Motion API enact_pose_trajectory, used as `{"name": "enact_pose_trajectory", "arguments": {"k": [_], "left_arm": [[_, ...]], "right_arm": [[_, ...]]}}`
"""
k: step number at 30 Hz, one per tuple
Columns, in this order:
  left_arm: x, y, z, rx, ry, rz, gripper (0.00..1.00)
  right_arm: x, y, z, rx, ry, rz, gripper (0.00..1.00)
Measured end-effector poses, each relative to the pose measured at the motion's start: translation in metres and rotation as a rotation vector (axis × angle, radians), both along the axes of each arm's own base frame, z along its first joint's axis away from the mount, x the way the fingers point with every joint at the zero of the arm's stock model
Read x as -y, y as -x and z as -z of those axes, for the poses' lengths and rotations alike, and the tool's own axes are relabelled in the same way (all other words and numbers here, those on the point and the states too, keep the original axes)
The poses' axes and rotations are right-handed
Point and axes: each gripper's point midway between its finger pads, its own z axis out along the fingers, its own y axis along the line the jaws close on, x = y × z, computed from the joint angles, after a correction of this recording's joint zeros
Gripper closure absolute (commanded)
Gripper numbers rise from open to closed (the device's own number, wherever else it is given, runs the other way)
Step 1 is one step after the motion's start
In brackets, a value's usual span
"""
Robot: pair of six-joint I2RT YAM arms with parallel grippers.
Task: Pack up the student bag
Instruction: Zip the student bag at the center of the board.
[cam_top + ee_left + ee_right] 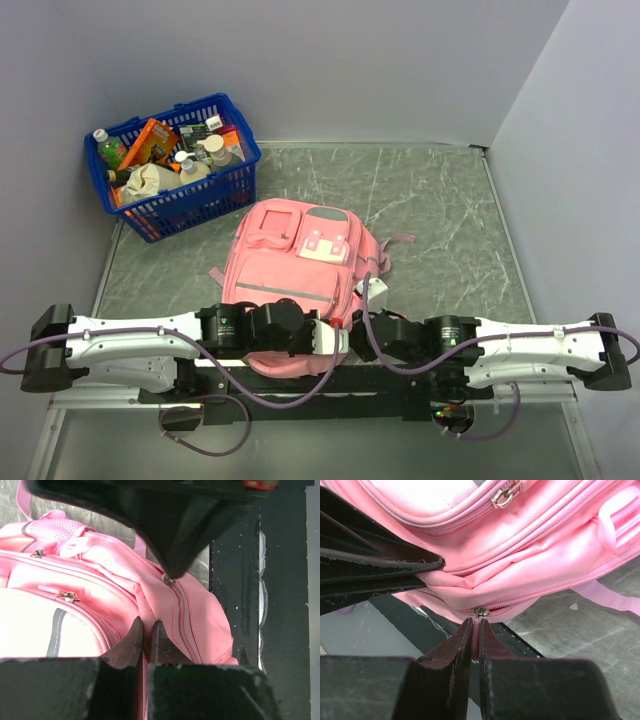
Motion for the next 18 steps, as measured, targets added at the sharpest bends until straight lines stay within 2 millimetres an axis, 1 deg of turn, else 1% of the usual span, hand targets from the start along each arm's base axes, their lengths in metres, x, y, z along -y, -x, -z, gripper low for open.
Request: {"name": "enact_pose_trajectory", "arguments": {"k": [2,4,11,16,18], "left_arm": [[0.0,-0.001,0.0,0.014,-0.004,0.01,0.99],[0.0,-0.002,-0.001,0.031,-0.007,0.024,0.99],[-0.009,-0.01,0.0,0.082,-0.058,0.083,0.99],[-0.017,-0.009,-0.001,0.107,-0.11,0.138,0.99],[-0.019,-0.008,0.0,0.11,-0.125,0.149,0.99]], "right_arm": [[0.002,-0.006,0.001,-0.005,-0.001,0.024,1.0],[0.007,-0.016,0.005,-0.022,-0.006,0.068,1.0],[0.036,-0.056,0.026,-0.043,-0.018,0.234,1.0],[0.039,-0.074,0.033,-0.047,0.007,0.265,1.0],[0.041,-0.084,0.041,-0.055,0.033,0.283,1.0]]}}
